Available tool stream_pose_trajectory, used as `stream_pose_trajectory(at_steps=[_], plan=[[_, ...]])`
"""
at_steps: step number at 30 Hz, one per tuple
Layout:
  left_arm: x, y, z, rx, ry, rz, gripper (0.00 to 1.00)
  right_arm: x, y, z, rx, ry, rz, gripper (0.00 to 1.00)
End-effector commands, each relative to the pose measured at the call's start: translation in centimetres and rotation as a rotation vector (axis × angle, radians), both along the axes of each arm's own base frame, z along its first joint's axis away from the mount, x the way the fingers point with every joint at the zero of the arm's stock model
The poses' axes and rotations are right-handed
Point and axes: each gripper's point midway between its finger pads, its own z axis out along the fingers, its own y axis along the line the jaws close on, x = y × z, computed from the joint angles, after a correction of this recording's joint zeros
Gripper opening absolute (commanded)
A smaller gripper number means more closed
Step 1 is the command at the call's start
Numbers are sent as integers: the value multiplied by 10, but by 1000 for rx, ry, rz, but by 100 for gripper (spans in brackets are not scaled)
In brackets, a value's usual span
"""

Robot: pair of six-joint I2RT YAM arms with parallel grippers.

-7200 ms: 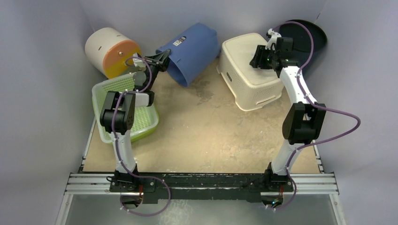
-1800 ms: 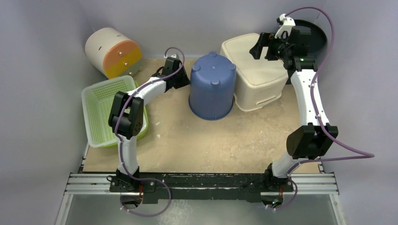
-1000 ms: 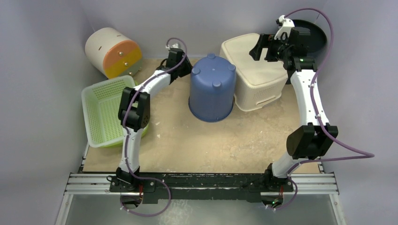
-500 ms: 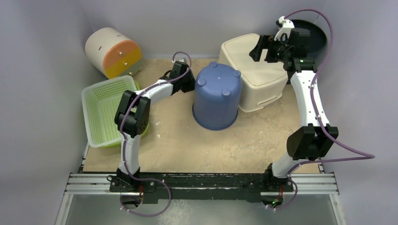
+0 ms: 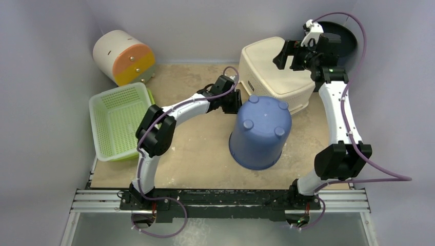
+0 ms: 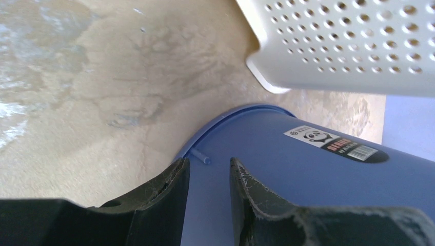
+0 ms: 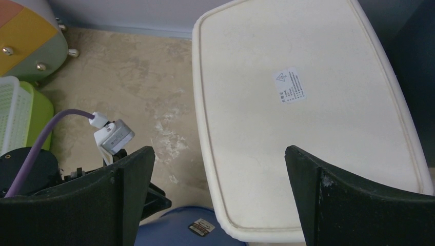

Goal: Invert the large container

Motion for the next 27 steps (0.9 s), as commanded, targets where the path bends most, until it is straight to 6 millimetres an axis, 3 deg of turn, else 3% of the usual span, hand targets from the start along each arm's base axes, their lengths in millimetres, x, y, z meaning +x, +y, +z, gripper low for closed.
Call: stream_pose_trajectory(at_steps=[1, 8, 15, 18, 22, 27], plan=[[6, -6, 21, -1, -30, -74, 34, -8, 2, 26, 5, -84, 11, 100], [-5, -44, 23, -1, -30, -190, 34, -7, 2, 26, 6, -82, 7, 100], [-27, -40, 32, 34, -33, -299, 34, -2, 4, 27, 12, -87, 22, 100], [-30, -23, 35, 95, -55, -294, 34, 1, 5, 24, 15, -82, 26, 100], [-17, 14, 54, 167, -103, -192, 37, 3, 6, 23, 17, -79, 29, 100], [18, 86, 98, 244, -215, 38, 51, 7, 6, 19, 16, -68, 32, 100]])
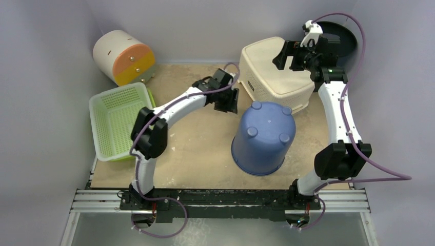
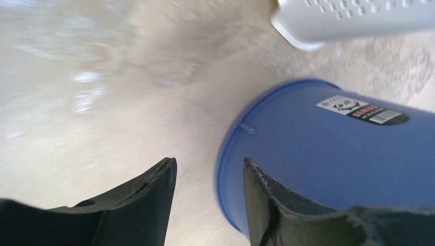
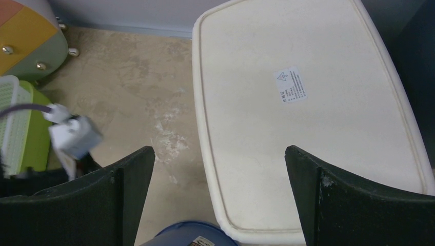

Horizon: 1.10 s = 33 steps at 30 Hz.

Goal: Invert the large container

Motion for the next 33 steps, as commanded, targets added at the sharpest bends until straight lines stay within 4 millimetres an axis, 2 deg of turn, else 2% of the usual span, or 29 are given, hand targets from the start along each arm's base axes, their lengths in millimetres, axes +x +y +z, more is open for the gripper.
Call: stream_pose_trajectory(at_steps=[1, 4, 6, 9, 11, 16, 18, 23, 30, 33], plan=[[48, 79, 91, 31, -250, 236, 53, 7, 7, 21, 17, -64, 34, 100], [56, 135, 112, 131, -314, 386, 55, 10, 13, 20, 20, -62, 50, 100], [54, 172, 115, 230, -340, 476, 54, 11, 17, 18, 22, -58, 60, 100], [45, 226, 110, 311, -331, 609, 46, 12, 26, 12, 23, -45, 78, 100], [37, 256, 107, 333, -318, 683, 43, 12, 31, 10, 25, -40, 92, 100], [19, 316, 102, 411, -303, 821, 36, 12, 38, 3, 36, -36, 115, 100], [15, 335, 97, 444, -293, 856, 35, 12, 39, 1, 38, -30, 120, 100], [11, 366, 89, 495, -282, 921, 36, 11, 39, -3, 36, -24, 118, 100], [5, 392, 59, 556, -224, 954, 39, 7, 38, -1, 39, -24, 109, 100], [6, 395, 49, 546, -215, 963, 41, 6, 38, -2, 40, -21, 111, 100]])
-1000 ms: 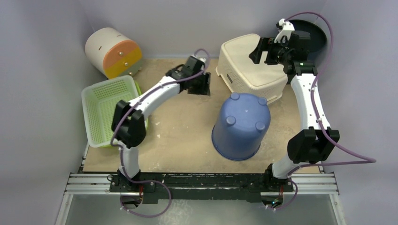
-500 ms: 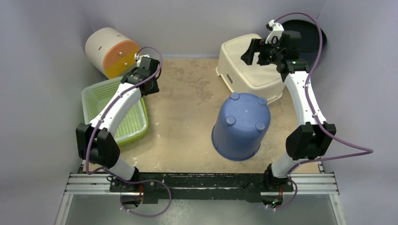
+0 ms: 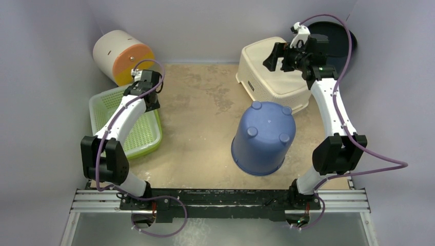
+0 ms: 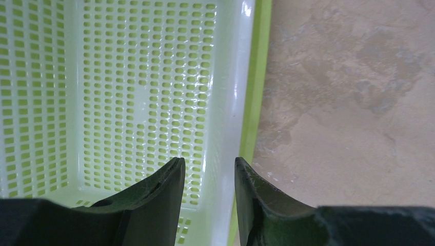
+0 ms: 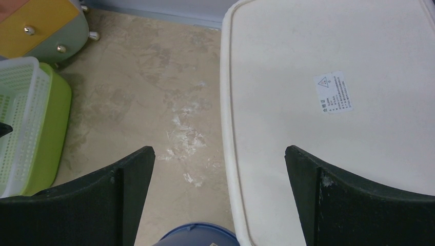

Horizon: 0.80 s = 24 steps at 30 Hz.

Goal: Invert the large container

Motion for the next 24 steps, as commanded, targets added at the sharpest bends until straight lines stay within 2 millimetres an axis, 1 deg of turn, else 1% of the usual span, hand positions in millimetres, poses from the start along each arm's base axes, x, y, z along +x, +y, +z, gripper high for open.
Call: stream_pose_trajectory(at_steps=[1, 5, 7, 12, 15, 20, 22, 23, 24], plan=[[9, 9, -2, 2, -50, 16, 42, -6, 3, 18, 18, -49, 9, 100], [15, 4, -15, -31, -54, 4, 43, -5, 3, 19, 19, -50, 9, 100], [19, 0, -17, -52, -65, -4, 47, -5, 3, 20, 17, -51, 10, 100], [22, -3, -23, -70, -64, -10, 49, -5, 3, 19, 15, -47, 10, 100], [20, -2, -34, -69, -32, -4, 51, -5, 3, 15, 13, -39, 11, 100], [18, 0, -54, -71, 13, 9, 52, -6, 3, 17, 12, -39, 12, 100], [18, 0, -58, -71, 15, 10, 50, -6, 3, 17, 10, -38, 13, 100], [18, 0, -58, -70, 14, 10, 45, -7, 3, 17, 9, -37, 13, 100], [19, 0, -59, -70, 13, 9, 38, -7, 3, 16, 8, -36, 13, 100]])
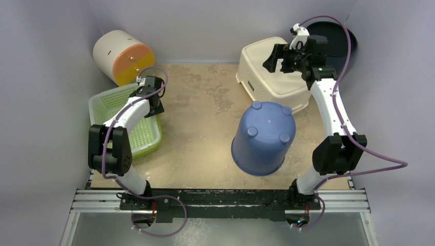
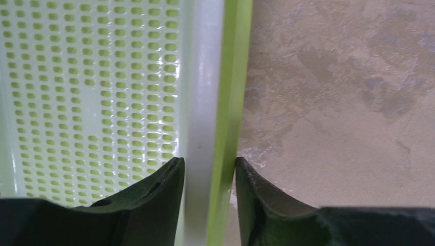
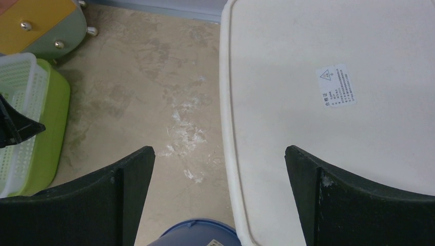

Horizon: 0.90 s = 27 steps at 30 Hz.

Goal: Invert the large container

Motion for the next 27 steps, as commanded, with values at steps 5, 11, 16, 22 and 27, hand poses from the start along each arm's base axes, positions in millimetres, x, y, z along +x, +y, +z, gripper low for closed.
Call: stream_pose_trajectory(at_steps=[5, 11, 16, 22, 27], plan=[[10, 5, 10, 4, -46, 16, 0, -5, 2, 19, 7, -49, 12, 100], [17, 7, 66, 17, -130, 2, 0, -2, 2, 15, 5, -46, 9, 100], [24, 7, 140, 15, -231, -12, 0, 1, 3, 11, 6, -39, 15, 100], [28, 4, 188, 4, -308, -35, 0, 2, 5, 9, 10, -36, 26, 100], [26, -13, 152, -85, -257, -71, 0, 1, 5, 7, 9, -33, 29, 100]])
